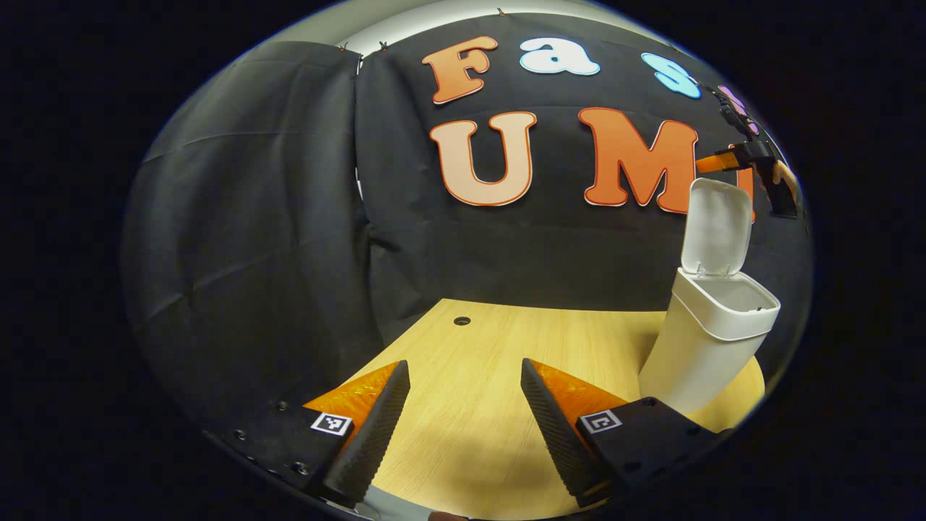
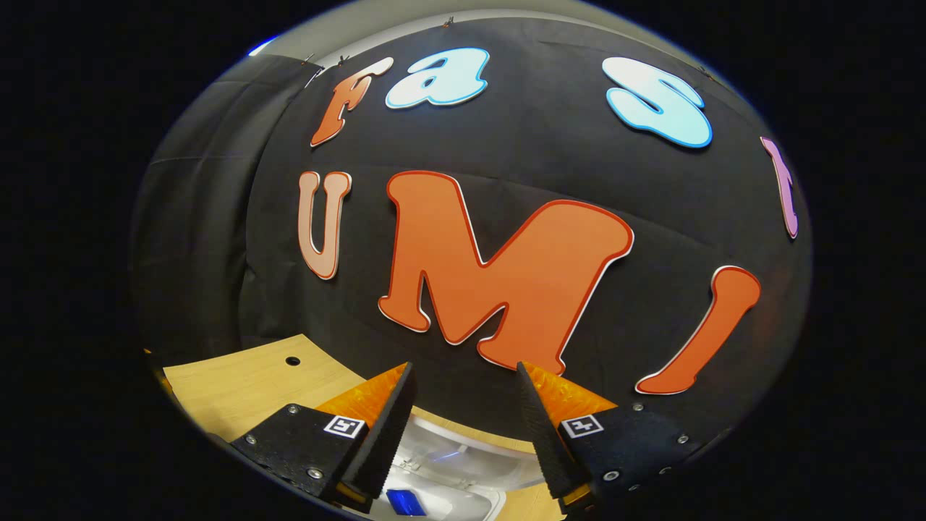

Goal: Press the lid of the desktop garbage bin to open it, pick up the crumpled paper on the desktop and throw it into the bin, then pick up the pop can on the desktop and drop it into the bin, and finally close the garbage bin lid.

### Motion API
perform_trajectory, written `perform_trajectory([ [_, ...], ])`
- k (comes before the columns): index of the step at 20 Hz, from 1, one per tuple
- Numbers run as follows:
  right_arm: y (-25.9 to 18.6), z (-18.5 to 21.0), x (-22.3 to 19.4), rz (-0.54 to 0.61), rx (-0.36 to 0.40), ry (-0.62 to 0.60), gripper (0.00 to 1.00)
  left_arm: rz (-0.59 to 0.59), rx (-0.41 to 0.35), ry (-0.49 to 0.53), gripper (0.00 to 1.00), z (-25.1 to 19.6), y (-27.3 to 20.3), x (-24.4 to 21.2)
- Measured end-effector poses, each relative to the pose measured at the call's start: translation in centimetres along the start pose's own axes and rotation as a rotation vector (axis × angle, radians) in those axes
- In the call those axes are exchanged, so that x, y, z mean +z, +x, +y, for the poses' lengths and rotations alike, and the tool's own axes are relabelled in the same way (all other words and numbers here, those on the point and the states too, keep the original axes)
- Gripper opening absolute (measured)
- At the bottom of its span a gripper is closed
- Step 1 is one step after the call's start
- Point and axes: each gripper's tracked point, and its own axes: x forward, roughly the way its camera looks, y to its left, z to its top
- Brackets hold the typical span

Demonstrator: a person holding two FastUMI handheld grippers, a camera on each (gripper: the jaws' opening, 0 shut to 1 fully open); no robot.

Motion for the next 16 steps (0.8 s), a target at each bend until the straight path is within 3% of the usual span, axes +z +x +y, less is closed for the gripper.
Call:
perform_trajectory([
  [6,0.5,2.0,-1.7,0.056,0.039,-0.002,0.84,0.009,0.029,-0.007,0.98,1.2,0.1,-0.3],
  [16,-4.8,5.6,-5.3,0.118,0.084,0.03,0.83,-0.006,-0.082,0.043,0.98,-0.6,2.5,1.1],
])
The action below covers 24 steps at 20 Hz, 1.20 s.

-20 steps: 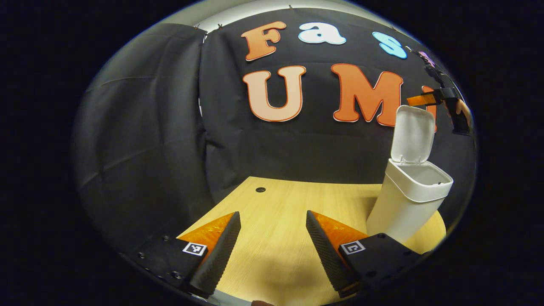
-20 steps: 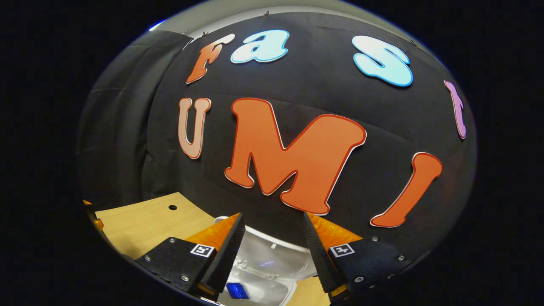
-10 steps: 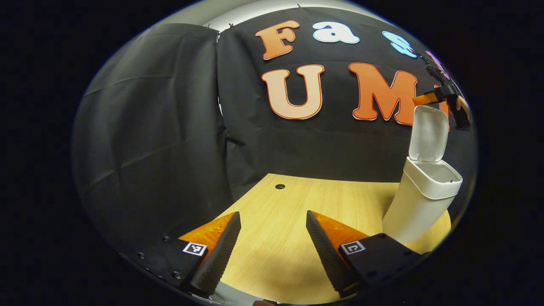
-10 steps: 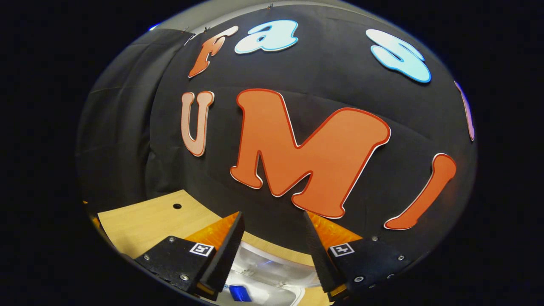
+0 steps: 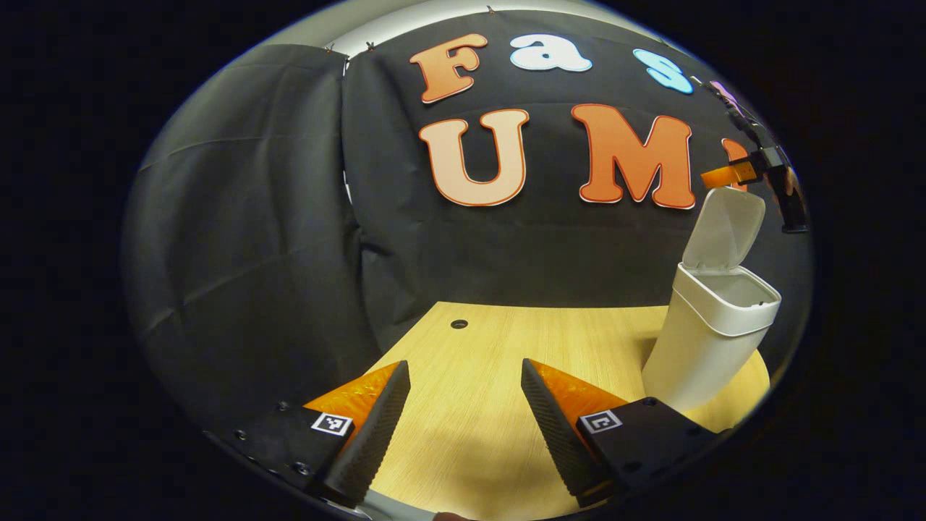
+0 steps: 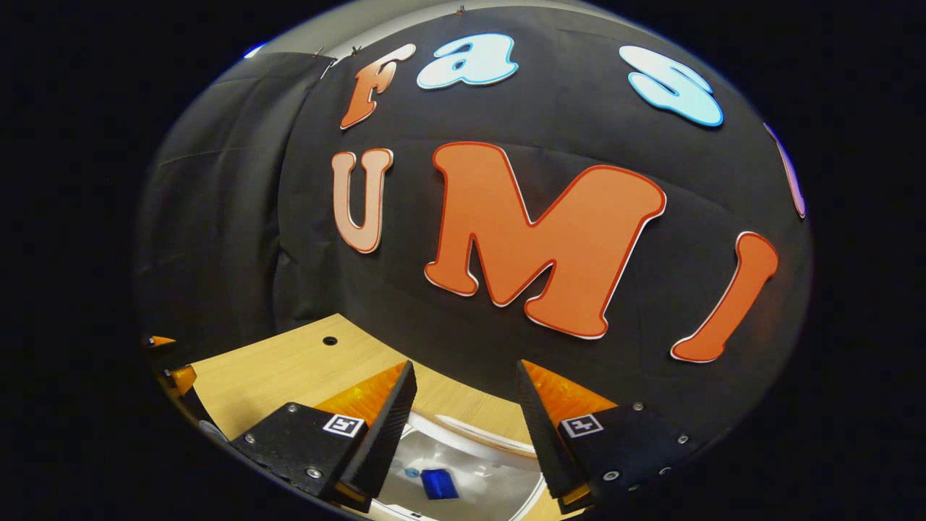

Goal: Press the lid of the desktop garbage bin to open it, pick up the crumpled paper on the desktop and throw it into the bin, then pick up the pop can on the desktop and drop it into the bin, and finally close the garbage bin lid.

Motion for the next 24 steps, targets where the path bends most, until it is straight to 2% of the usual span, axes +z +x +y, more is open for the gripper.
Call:
perform_trajectory([
  [2,-0.4,-0.2,-1.8,0.027,-0.045,-0.008,0.84,0.0,-0.027,0.011,0.98,-0.4,0.7,0.1],
  [6,-1.4,0.4,-5.1,0.092,-0.061,0.067,0.84,-0.007,-0.095,0.038,0.95,-1.9,2.2,0.8],
  [7,-1.8,0.3,-5.6,0.104,-0.072,0.078,0.84,-0.011,-0.11,0.047,0.98,-2.1,2.4,1.0],
  [12,-3.8,0.0,-8.0,0.147,-0.116,0.13,0.83,-0.011,-0.191,0.071,0.98,-3.9,3.6,1.3],
  [16,-5.0,1.1,-10.8,0.208,-0.128,0.159,0.84,-0.009,-0.229,0.075,0.98,-4.6,4.0,1.0],
  [24,-6.1,3.1,-14.5,0.292,-0.14,0.19,0.84,0.01,-0.258,0.08,0.99,-4.6,3.7,0.0],
])
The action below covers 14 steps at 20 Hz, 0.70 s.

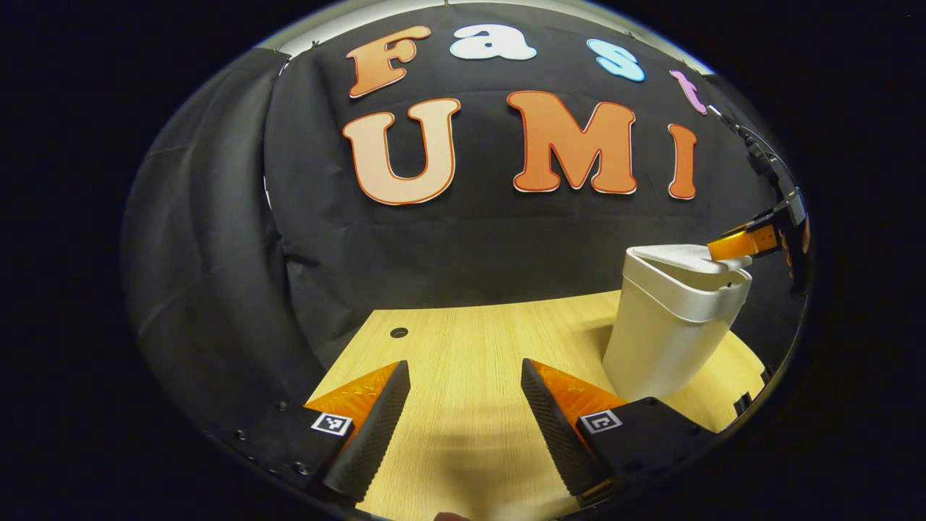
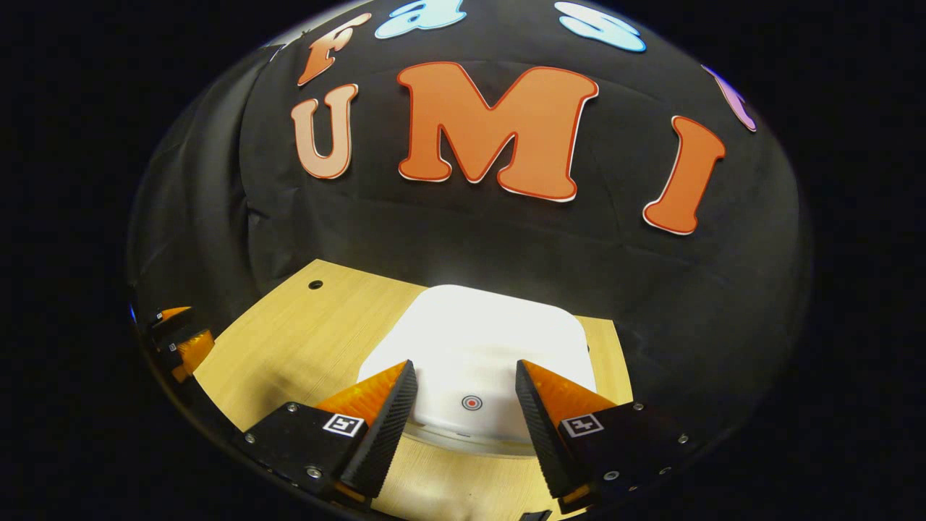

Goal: Press the lid of the desktop garbage bin to open it, pick up the crumpled paper on the desktop and throw it into the bin, then pick up the pop can on the desktop and drop it into the bin, and finally close the garbage bin lid.

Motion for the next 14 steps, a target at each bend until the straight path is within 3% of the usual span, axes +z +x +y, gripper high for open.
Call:
perform_trajectory([
  [4,-0.3,0.3,-1.2,0.021,0.019,0.083,0.83,0.02,-0.005,-0.002,0.98,0.0,-0.3,-0.8],
  [10,-0.9,0.1,-2.5,0.036,-0.006,0.077,0.73,0.028,-0.017,0.004,0.99,-0.5,-0.6,-1.0],
  [11,-0.8,0.2,-2.6,0.028,-0.012,0.087,0.67,0.029,-0.021,0.006,0.99,-0.6,-0.6,-0.9],
  [12,-0.7,0.4,-2.6,0.025,-0.016,0.092,0.7,0.031,-0.026,0.01,0.99,-0.6,-0.5,-0.9],
  [14,-0.7,0.6,-2.9,0.026,-0.024,0.086,0.63,0.034,-0.028,0.02,0.98,-0.6,-0.6,-0.9],
])
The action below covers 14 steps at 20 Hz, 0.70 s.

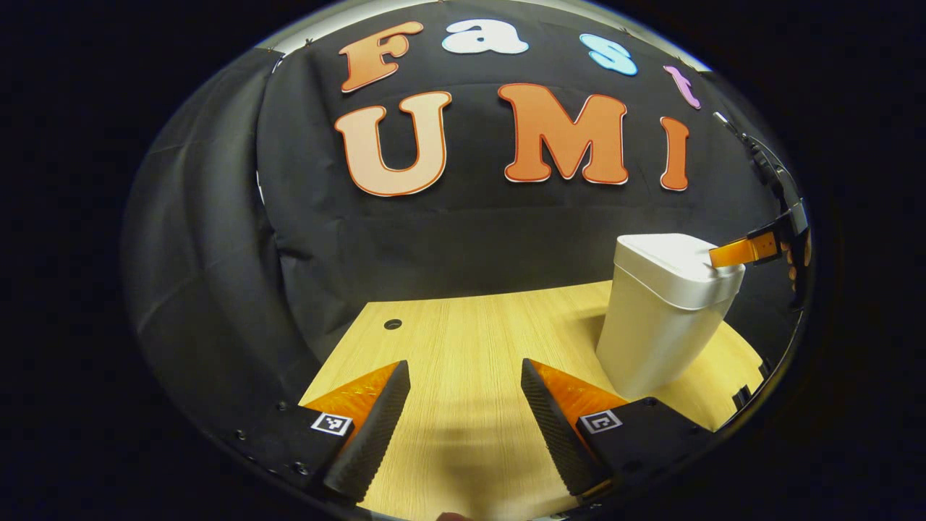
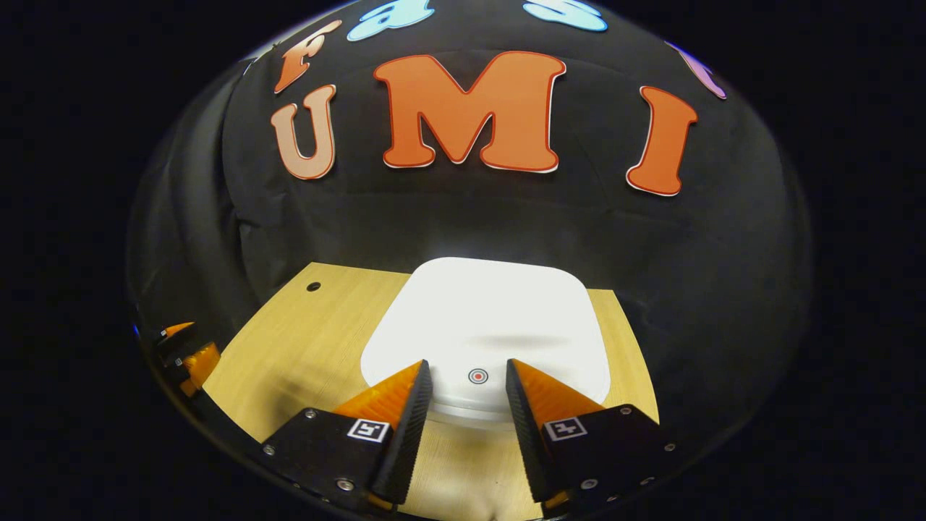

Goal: Press the lid of the desktop garbage bin to open it, pick up the crumpled paper on the desktop and throw it into the bin, then pick up the pop can on the desktop and drop it into the bin, and finally close the garbage bin lid.

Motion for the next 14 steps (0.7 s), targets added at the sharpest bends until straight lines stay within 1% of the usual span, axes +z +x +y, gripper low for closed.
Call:
perform_trajectory([
  [1,0.0,0.0,-0.1,0.0,-0.001,0.003,0.61,-0.002,-0.005,0.001,0.98,-0.2,0.0,0.1],
  [2,0.0,0.1,0.0,0.0,0.001,0.01,0.6,-0.005,-0.009,0.003,0.95,-0.3,0.0,0.3],
  [3,-0.1,0.1,0.0,-0.001,0.003,0.016,0.57,-0.007,-0.013,0.004,0.98,-0.4,0.1,0.5],
  [4,0.1,0.0,0.0,0.001,0.003,0.025,0.55,-0.011,-0.017,0.004,0.96,-0.5,0.2,0.7],
  [5,0.2,0.0,-0.1,0.003,0.001,0.039,0.53,-0.014,-0.022,0.004,0.98,-0.6,0.3,0.9],
  [10,0.4,0.0,-0.2,-0.002,-0.021,0.065,0.53,-0.029,-0.041,0.009,0.98,-1.1,0.5,1.9],
  [12,-0.1,0.5,-0.2,-0.006,-0.002,0.1,0.39,-0.039,-0.045,0.006,0.98,-1.0,0.6,2.2],
  [13,0.3,0.4,-0.1,-0.016,0.003,0.104,0.36,-0.045,-0.047,0.003,0.98,-1.0,0.6,2.4],
  [14,0.4,0.4,-0.2,-0.02,0.006,0.096,0.35,-0.051,-0.049,0.002,1.0,-1.0,0.6,2.7],
])
